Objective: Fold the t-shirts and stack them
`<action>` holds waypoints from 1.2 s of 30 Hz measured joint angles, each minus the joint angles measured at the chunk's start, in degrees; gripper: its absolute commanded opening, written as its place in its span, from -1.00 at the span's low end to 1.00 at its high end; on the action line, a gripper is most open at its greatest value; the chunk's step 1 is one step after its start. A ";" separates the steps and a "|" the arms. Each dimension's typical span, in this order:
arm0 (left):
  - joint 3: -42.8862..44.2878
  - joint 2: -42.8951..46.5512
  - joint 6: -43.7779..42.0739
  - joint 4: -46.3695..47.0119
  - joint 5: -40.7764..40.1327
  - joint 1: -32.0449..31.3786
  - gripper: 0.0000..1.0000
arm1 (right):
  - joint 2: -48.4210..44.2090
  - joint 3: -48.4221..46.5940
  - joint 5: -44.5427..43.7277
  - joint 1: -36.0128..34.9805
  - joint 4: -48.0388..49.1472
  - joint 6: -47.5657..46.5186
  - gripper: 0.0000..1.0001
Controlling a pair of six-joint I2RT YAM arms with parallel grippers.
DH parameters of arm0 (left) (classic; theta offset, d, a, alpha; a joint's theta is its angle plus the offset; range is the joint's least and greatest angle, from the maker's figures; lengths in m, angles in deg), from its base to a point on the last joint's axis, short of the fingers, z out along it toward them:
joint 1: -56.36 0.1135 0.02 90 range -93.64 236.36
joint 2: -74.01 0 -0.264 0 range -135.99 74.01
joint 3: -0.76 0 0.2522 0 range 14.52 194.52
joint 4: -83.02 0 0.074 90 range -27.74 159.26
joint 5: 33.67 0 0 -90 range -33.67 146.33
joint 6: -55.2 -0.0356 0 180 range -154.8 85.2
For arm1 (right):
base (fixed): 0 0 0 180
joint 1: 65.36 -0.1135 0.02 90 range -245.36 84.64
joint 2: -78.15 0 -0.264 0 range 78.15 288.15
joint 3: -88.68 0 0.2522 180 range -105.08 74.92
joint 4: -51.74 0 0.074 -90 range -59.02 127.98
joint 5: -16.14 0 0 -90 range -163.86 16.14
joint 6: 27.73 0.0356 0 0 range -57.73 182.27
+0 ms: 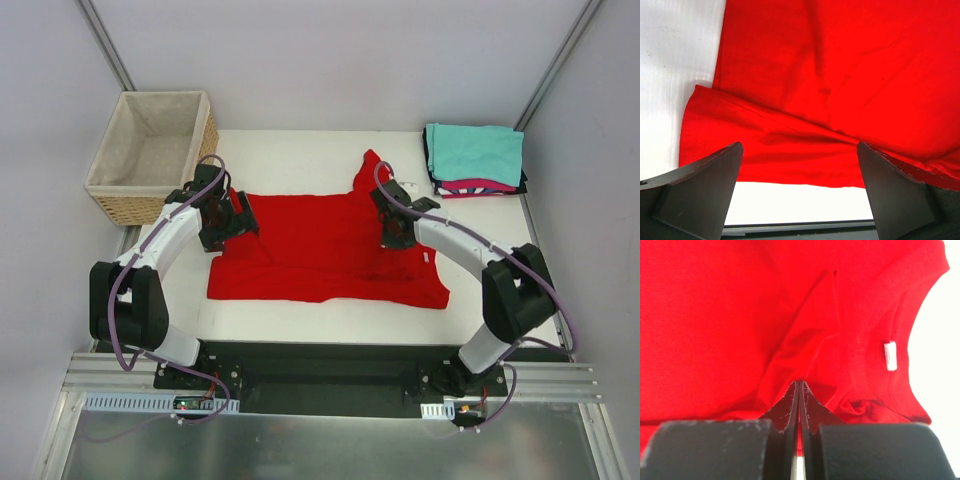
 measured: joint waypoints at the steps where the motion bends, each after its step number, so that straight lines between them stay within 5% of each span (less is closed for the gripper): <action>1: 0.00 0.00 0.00 0.00 0.00 0.00 0.98 | 0.48 -0.68 -0.02 0.00 -0.15 0.00 -0.99; 36: 0.00 0.00 -0.02 0.00 0.04 0.00 0.98 | 22.16 -22.71 4.87 0.00 0.22 -1.22 -0.97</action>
